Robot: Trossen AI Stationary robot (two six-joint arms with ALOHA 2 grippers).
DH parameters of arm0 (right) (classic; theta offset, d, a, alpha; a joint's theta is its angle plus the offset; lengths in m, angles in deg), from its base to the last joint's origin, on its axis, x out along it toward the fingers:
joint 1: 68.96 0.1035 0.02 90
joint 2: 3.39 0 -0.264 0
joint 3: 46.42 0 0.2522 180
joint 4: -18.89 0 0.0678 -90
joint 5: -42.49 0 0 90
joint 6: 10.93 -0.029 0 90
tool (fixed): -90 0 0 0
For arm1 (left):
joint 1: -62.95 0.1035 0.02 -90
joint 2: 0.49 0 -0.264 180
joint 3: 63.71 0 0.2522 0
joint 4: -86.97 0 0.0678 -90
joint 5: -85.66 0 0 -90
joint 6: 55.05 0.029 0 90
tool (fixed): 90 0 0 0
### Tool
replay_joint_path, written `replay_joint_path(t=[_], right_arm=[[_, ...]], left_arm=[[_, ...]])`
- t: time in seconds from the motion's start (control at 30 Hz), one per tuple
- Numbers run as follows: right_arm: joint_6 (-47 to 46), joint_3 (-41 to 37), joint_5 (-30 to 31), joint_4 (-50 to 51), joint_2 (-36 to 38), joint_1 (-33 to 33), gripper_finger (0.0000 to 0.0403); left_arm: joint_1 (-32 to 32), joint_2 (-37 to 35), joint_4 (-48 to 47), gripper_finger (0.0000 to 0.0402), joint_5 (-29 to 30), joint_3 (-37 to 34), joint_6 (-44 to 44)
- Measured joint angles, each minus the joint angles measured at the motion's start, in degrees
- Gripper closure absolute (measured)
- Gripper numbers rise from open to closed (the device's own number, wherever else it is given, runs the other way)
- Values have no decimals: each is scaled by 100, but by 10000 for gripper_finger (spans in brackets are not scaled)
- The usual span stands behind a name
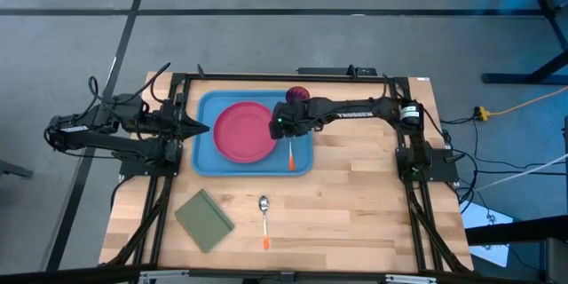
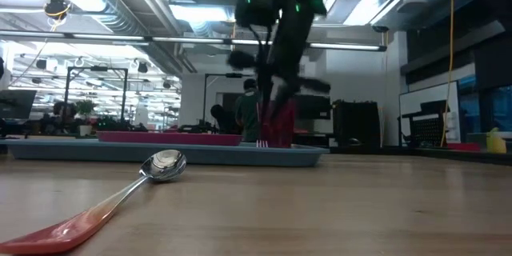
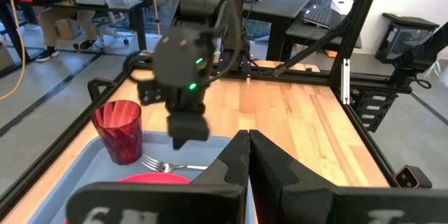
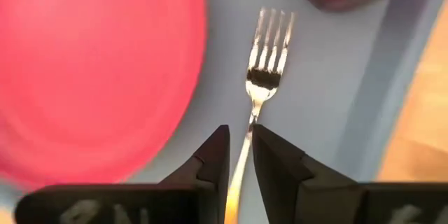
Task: Pick and place plate/cup/fork/spoon on tray
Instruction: Put the orange spoon into the blue tray beside the pink plate
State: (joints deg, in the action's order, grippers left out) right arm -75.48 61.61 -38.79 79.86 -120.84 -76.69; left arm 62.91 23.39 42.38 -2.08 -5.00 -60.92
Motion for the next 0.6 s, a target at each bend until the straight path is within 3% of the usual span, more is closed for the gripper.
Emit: replay_joint_path(t=[0.17,0.3,0.6], right_arm=[[1390,750,961,867,7,693,337],[2590,1286,1074,1359,11,1277,338],[3040,1449,1528,1273,17,2715,338]], left_arm=[[1,0,-1,401,2,1,1],[2,0,0,401,2,0,0],[0,0,-2,401,2,2,0]])
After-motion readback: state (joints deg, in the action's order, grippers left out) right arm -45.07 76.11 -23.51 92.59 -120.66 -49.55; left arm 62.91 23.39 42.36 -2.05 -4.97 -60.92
